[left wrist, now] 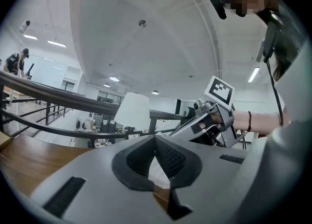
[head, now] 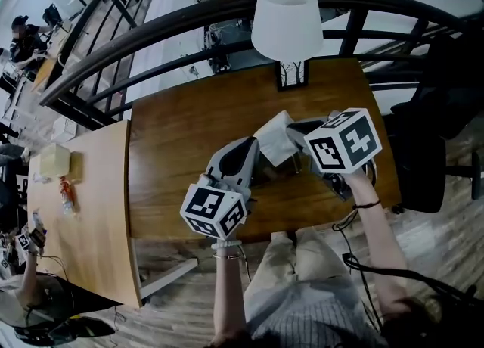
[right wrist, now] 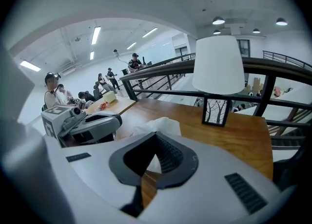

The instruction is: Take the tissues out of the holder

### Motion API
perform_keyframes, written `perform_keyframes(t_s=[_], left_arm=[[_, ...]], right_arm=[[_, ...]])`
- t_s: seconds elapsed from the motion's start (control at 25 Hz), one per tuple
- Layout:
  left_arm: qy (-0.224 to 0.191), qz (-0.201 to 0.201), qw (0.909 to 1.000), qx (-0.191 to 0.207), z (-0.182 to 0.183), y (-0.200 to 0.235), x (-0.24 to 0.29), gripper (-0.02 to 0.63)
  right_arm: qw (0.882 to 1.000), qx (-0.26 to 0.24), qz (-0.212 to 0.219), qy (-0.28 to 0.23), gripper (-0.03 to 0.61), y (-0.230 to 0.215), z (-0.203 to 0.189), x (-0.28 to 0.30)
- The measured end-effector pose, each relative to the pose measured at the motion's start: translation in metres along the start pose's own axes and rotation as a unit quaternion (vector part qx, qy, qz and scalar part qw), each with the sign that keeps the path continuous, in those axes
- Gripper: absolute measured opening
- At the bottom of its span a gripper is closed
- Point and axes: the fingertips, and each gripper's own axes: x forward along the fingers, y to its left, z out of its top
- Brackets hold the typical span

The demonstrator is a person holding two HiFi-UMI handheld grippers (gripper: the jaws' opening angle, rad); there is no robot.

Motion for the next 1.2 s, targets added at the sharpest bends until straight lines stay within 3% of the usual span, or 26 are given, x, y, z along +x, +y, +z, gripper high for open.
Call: perform_keyframes(t_s=[0.2, 0.64, 1.2], left_arm=[[-0.005, -0.022, 0.9997, 0.004, 0.004, -0.02, 0.015, 0.008], [-0.016, -0.038, 0.9991, -0.008, 0.002, -0.07, 0.076, 0.008], [-0.031, -0.024, 0.9991, -0.018, -0.01, -0.087, 0.121, 0.008]], right_arm=[[0.999, 0.007, -0.031, -0.009, 0.011, -0.031, 0.002, -0.016], [0.997, 0.052, -0.053, -0.007, 0.011, -0.119, -0.016, -0.035], [0.995, 0.066, -0.062, 0.043, 0.011, -0.197, -0.061, 0.022]])
